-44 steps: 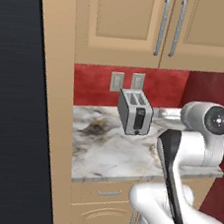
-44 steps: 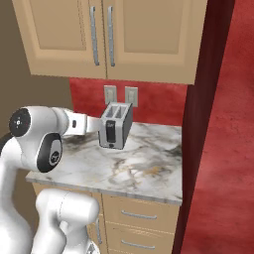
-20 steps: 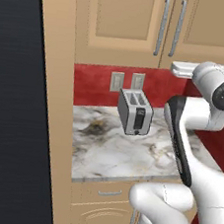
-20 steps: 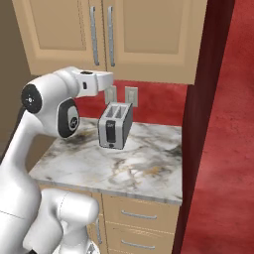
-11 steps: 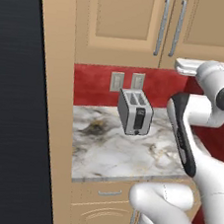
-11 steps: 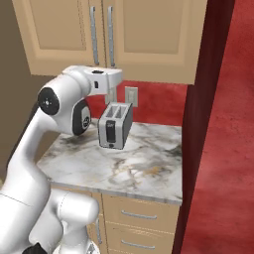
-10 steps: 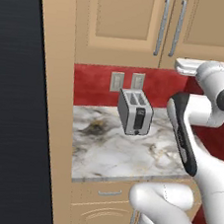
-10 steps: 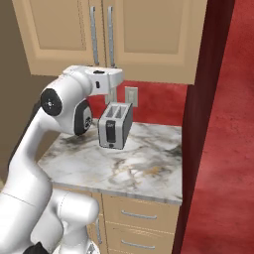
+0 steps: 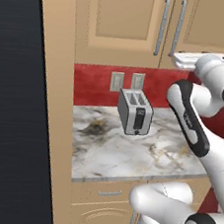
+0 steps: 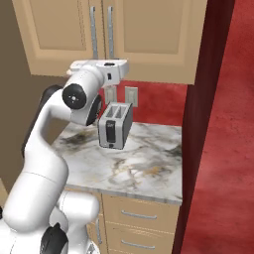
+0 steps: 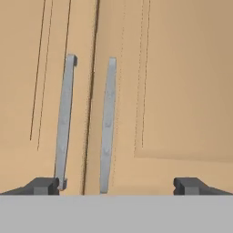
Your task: Get the candle and the liquor from the cabinet and move them to the dining counter.
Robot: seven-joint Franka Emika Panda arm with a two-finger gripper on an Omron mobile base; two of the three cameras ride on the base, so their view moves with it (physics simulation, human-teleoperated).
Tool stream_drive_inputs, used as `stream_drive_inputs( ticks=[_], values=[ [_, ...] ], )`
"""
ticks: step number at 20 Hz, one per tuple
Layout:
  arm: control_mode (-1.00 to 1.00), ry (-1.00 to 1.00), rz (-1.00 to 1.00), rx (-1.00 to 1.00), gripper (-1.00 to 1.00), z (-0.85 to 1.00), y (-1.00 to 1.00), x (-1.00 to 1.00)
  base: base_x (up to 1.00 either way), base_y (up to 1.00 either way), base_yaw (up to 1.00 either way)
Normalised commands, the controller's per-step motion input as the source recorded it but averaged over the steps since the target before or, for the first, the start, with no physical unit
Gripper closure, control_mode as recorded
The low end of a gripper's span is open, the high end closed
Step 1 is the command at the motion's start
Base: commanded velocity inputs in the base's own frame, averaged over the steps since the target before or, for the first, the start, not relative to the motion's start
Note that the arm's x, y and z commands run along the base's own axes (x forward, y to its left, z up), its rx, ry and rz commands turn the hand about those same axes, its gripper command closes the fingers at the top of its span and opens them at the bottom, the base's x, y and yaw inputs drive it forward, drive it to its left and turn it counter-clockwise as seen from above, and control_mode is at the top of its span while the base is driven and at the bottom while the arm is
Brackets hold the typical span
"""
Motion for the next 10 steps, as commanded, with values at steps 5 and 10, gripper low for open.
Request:
stream_drive_inputs(
  ticks=[5,10],
  values=[
    [-1.00,0.00,0.07,-0.03,-1.00,0.17,0.00,0.15,0.00,0.00,0.00],
    [-1.00,-0.12,0.00,-0.05,-1.00,0.00,0.13,0.00,0.00,0.00,0.00]
  ],
)
